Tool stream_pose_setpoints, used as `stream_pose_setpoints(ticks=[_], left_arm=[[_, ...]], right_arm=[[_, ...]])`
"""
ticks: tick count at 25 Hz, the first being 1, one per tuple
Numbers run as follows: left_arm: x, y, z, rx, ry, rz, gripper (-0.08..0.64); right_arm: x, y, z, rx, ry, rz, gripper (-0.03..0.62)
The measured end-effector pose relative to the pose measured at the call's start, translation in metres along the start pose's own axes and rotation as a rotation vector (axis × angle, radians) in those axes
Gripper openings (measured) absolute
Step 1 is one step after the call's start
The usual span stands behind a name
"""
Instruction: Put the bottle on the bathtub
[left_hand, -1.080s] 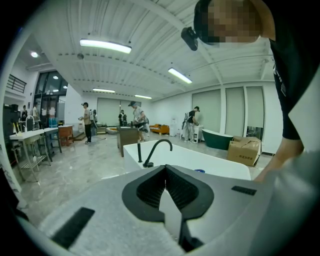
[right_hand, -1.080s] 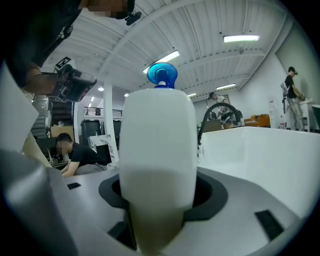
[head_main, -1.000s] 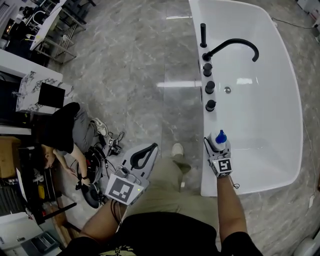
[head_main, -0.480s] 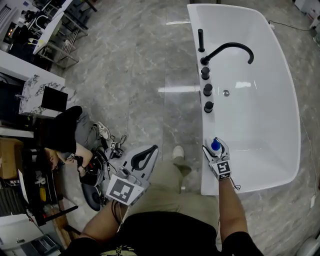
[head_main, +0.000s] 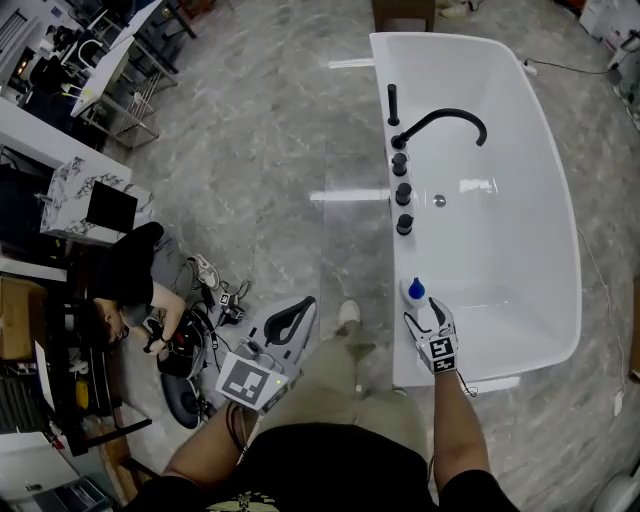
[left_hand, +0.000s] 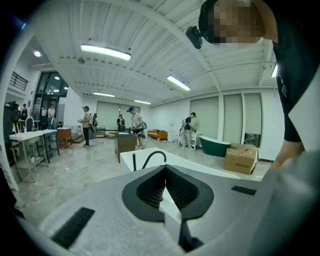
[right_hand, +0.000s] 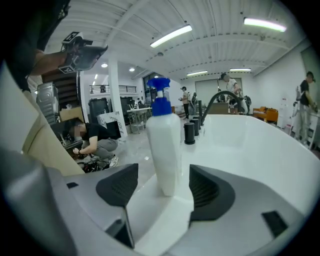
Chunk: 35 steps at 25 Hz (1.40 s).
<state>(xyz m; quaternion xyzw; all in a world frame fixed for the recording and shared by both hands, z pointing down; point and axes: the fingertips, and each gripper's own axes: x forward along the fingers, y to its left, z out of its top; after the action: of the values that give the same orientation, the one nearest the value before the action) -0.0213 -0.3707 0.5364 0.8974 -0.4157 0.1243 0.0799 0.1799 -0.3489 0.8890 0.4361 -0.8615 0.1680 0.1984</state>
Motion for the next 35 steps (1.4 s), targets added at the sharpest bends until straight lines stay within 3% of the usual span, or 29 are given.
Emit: stream_pose_setpoints(ticks=[5,9,11,18,27,35], left_arm=[[-0.001,-0.024,0.033,-0.055,-0.058,-0.036,0.009],[-0.001,-0.048,0.051,-0.108,-0.124,-0.077,0.009],[-0.003,-0.060,0.061,-0.130,-0.148,-0.091,0.009],[-0.023,-0.093,0.087,-0.155,-0.189,-0.088,0.009],[-0.068,-0.168,0.090,0.005,-0.197,-0.053,0.009],[-0.135,-0.186,0.091,0.009,-0.142,0.002,0.009]], right_arm=[[-0.059,0.000,0.038,0.047,-0.050,-0.045,0.279],[-0.113,0.013,0.080,0.111,-0.147,-0.050,0.262],[-0.143,0.026,0.103,0.111,-0.206,-0.041,0.190],[-0.235,0.048,0.154,0.069,-0.311,-0.052,0.027],[-0.342,0.062,0.199,0.091,-0.347,0.006,0.011],[-0.400,0.094,0.243,0.115,-0.382,0.019,0.011]])
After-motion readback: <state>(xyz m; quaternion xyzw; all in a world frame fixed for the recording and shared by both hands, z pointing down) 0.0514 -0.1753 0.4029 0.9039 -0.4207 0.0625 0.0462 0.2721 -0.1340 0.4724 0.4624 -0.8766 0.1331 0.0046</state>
